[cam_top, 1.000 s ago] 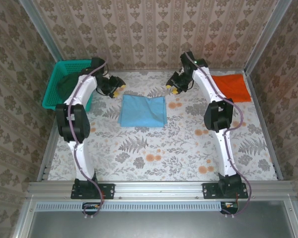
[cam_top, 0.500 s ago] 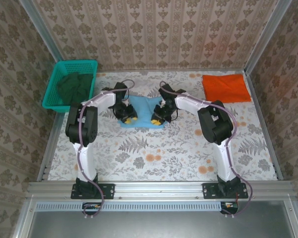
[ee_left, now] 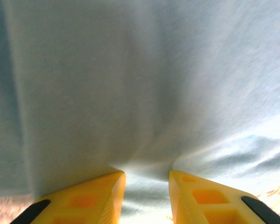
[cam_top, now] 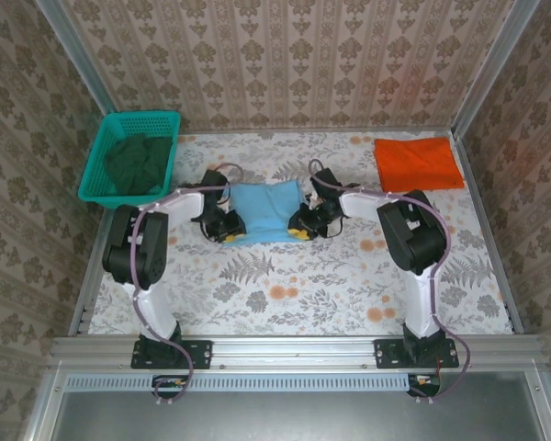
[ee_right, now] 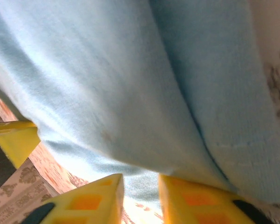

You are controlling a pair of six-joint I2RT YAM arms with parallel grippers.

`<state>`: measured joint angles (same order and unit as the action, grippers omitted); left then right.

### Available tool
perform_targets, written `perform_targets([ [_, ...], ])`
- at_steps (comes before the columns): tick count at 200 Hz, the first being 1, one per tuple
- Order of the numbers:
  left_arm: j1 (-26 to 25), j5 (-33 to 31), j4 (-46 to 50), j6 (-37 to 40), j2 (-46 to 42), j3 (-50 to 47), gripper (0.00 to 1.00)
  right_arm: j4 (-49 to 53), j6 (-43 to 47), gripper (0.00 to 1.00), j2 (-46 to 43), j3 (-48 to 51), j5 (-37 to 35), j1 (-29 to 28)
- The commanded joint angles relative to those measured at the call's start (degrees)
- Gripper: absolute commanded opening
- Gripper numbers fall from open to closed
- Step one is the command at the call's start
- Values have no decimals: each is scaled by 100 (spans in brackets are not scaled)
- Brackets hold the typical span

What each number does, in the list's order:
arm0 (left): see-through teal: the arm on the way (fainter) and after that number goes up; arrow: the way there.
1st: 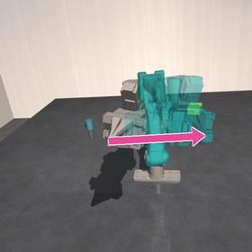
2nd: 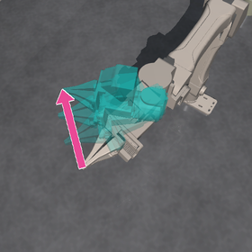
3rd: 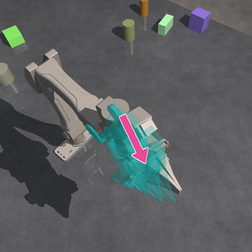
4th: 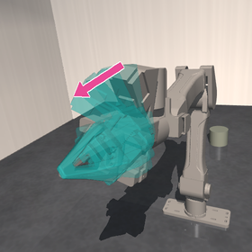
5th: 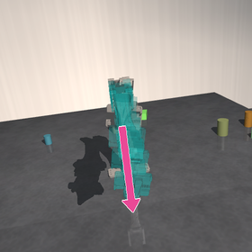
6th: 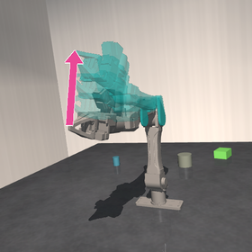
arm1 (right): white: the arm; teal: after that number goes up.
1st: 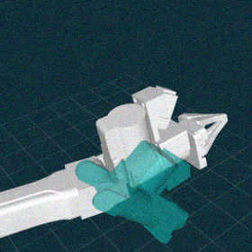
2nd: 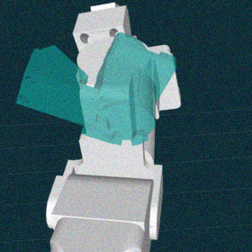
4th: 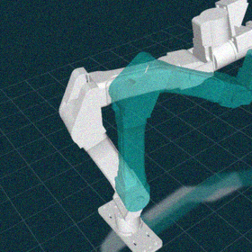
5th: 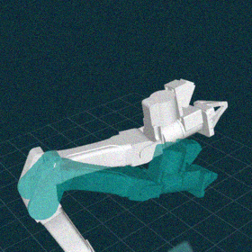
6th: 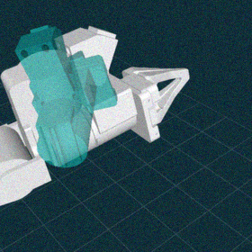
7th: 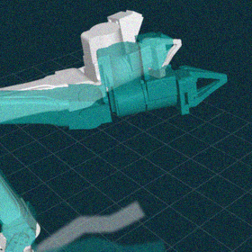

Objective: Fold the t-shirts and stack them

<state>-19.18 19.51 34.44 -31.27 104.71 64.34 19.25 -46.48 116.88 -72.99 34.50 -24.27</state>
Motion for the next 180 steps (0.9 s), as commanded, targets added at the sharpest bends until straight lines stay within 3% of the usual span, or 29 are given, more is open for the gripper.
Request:
perform_targets([
  [1, 82, -303, 596, -132, -325, -560, 36, 46, -61, 38, -340, 885, -637, 54],
  [27, 97, 82, 879, -210, -896, -320, 44, -752, -365, 49, -1064, 1370, -228, 35],
  [65, 451, 515, 1596, 99, -701, 1381, 51, -1264, -496, 48, -1447, 675, -48, 184],
  [82, 437, 484, 1858, 313, -147, 2371, 45, -963, -474, 40, -1058, -106, -177, 297],
  [101, 407, 464, 1832, 367, 523, 3196, 42, -390, -313, 25, -413, -1073, -435, 325],
  [115, 381, 722, 1767, 327, 1022, 3706, 41, 70, -230, 18, 109, -1735, -512, 325],
  [153, 273, 941, 1244, 118, 2057, 4234, 39, 747, -3, 11, 1118, -2828, -725, 344],
  [180, 363, 532, 1179, 81, 2562, 4199, 35, 974, -4, 10, 1656, -3206, -776, 455],
])
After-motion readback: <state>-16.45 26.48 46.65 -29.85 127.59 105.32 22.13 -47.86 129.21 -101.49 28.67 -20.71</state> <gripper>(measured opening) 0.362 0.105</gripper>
